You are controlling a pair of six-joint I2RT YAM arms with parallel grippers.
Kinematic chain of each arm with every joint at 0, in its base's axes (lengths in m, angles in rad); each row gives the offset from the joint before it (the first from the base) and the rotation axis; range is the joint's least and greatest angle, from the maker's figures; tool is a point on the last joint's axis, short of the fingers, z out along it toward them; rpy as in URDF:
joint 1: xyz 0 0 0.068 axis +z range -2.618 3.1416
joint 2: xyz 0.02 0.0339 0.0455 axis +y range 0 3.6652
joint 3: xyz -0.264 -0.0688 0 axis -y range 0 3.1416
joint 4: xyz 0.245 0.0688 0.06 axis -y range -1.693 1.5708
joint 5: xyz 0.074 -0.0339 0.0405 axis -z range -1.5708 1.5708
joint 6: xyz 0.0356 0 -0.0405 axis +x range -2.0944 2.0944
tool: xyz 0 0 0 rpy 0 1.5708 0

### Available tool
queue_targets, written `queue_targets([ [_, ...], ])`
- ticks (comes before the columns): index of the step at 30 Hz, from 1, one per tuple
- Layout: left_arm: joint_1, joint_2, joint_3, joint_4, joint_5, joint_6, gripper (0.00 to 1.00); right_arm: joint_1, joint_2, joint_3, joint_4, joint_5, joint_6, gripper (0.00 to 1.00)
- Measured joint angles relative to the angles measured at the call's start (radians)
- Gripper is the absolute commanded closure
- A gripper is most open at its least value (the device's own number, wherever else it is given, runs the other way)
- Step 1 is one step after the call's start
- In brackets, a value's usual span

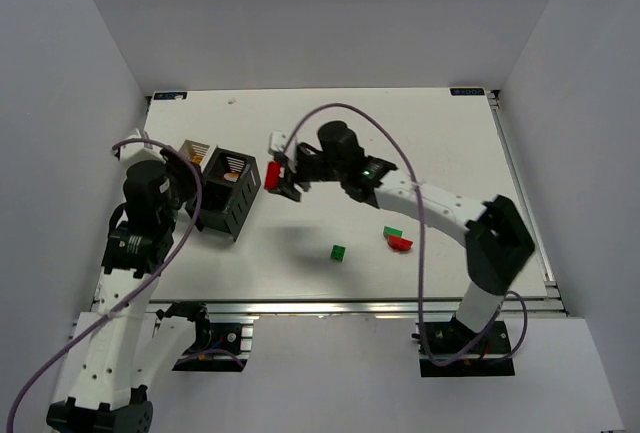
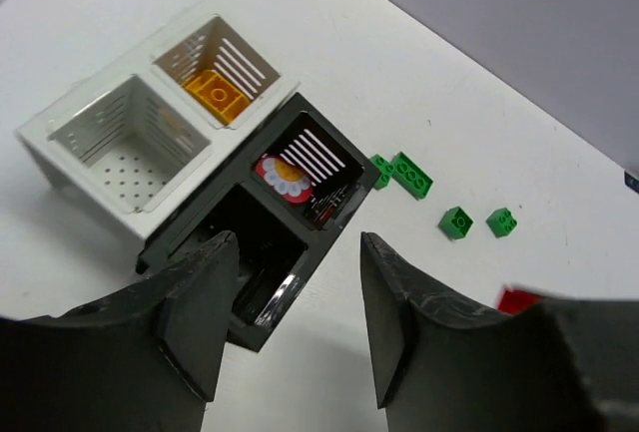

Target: Sort the legos into containers by color

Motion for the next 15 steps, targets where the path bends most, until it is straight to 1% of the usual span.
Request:
queue_targets([
  [4,0.0,-0.081,0.0,-0.081,-0.057,-0.018,0.37,0.061,0.224,0.257,0.051,0.098,0.157,1.0],
  [8,0.0,-0.118,0.0,-0.159,-0.096,-0.029,0.36,0.094,0.434,0.502,0.071,0.199,0.283,1.0],
  [12,0.0,-0.145,0.0,-0.226,-0.112,-0.044,0.36,0.099,0.559,0.612,0.088,0.262,0.326,1.0],
  [15,0.0,-0.171,0.0,-0.257,-0.12,-0.056,0.36,0.099,0.623,0.66,0.095,0.289,0.33,0.96],
])
